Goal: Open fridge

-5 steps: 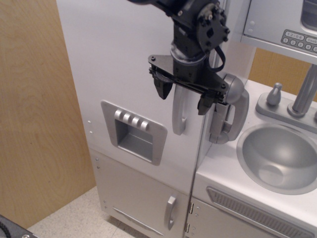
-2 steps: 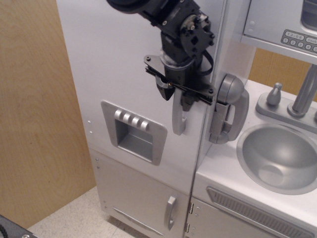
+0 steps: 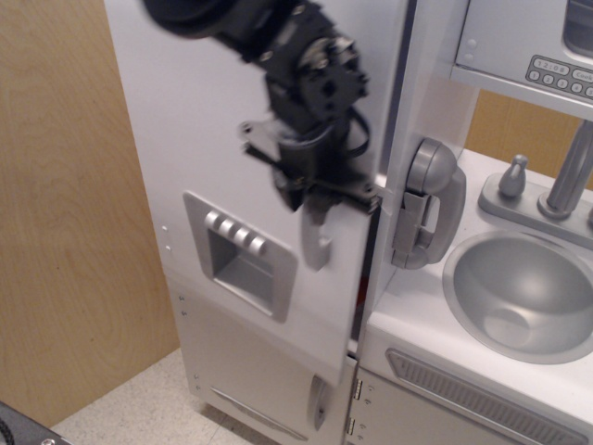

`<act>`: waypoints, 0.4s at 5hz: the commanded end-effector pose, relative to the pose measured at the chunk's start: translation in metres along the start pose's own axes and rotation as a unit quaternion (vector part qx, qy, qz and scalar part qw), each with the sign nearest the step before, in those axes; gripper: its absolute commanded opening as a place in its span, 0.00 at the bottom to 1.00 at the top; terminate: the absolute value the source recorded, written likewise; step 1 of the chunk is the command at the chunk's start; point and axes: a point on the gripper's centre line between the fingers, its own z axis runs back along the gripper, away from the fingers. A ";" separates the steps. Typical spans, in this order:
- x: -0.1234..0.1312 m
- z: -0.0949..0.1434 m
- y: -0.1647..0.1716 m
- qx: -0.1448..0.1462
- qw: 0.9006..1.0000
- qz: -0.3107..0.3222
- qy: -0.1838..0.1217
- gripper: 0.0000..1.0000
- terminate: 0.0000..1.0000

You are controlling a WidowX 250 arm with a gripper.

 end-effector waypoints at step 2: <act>-0.038 0.041 0.012 0.011 0.998 -0.042 0.043 1.00 0.00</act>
